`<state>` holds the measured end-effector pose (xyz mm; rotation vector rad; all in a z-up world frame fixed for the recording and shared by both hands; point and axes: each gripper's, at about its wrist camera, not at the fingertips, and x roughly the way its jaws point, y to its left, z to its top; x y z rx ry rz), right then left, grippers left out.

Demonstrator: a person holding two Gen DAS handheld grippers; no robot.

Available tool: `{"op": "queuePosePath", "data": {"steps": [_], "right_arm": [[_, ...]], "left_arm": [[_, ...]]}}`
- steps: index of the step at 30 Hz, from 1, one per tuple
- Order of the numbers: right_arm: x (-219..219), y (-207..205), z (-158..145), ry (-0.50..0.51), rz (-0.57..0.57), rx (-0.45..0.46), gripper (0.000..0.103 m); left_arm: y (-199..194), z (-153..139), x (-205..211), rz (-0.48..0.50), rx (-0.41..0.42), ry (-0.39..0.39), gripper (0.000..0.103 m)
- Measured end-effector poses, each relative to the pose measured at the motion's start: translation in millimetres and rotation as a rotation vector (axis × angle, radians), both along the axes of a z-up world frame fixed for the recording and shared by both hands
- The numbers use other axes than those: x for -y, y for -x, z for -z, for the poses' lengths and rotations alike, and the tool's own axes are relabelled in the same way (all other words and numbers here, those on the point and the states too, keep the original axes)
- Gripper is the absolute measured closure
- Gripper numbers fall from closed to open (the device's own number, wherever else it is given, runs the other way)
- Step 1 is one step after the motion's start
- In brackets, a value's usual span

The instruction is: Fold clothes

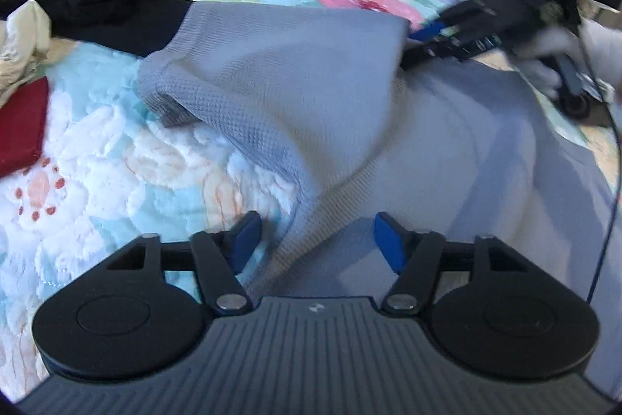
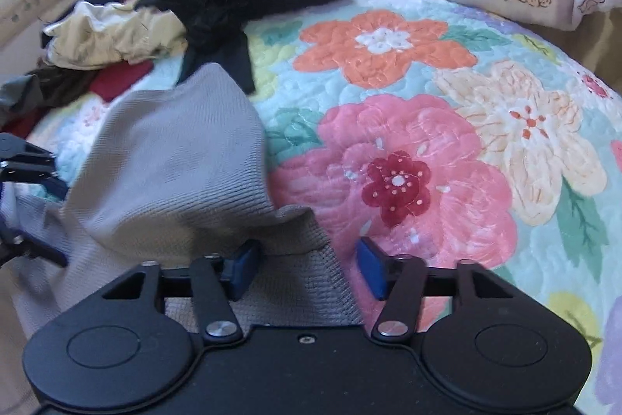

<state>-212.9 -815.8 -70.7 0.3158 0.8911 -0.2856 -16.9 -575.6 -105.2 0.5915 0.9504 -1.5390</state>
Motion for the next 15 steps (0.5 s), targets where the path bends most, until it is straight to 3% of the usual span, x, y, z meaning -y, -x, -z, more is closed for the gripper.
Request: {"op": "queuePosePath", "data": {"steps": [1,2,3,6,9,13,15], "right_arm": [[-5,0,-1,0.019,-0.018,0.004,0.083],[-13,0,-4,0.054,-0.031,0.007,0.088],[-22,1,-8,0.111,-0.036,0.009,0.089],[-41,7,-29,0.251,-0.015,0.074,0.092],[-42,14,-49,0.346,0.057,0.142,0.092],[-26,14,-44,0.396,0.124,0.128,0.092],[-14,10,-25,0.332,0.141,0.070,0.090]], "left_arm": [[4,-5,2,-0.004,-0.018,-0.012,0.094],[7,-10,3,-0.003,-0.037,-0.016,0.095],[13,-14,4,0.003,-0.002,-0.016,0.096],[34,-24,10,0.017,0.193,0.002,0.097],[35,-39,22,-0.084,0.336,0.082,0.096],[31,-46,44,-0.179,0.341,0.113,0.093],[34,-29,50,-0.162,0.356,0.053,0.081]]}}
